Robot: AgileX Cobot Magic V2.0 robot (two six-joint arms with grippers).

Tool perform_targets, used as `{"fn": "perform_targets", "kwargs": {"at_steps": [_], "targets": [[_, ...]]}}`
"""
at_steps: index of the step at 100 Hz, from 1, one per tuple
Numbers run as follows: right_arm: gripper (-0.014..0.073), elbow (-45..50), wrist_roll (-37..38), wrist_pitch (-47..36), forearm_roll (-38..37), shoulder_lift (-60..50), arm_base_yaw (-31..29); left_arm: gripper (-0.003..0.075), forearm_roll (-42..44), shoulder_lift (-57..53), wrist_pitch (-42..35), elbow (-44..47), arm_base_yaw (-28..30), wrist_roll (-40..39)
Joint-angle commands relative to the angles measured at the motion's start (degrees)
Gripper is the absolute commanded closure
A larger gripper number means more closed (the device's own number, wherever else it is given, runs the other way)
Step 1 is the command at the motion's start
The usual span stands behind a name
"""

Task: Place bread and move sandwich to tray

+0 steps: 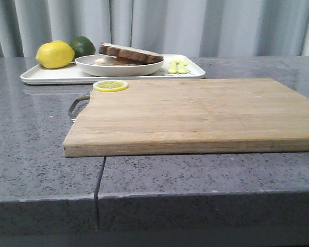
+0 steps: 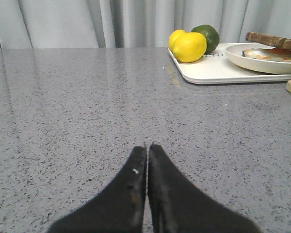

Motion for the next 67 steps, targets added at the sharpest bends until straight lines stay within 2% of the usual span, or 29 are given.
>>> {"fn": "perform_targets", "kwargs": {"at_steps": [1,67], "targets": [[0.0713,0.1,1.42,-4.74,-1.72,-1.23,-0.36,0.0739,-0.49,-1.91,-4.59,0.82,-0.24,-0.63],[0.0713,0.1,1.42,-4.73,-2.72,-1.23,-0.36,0.0739,-0.49,-1.91,-4.59,0.82,-0.24,-0.63]]}}
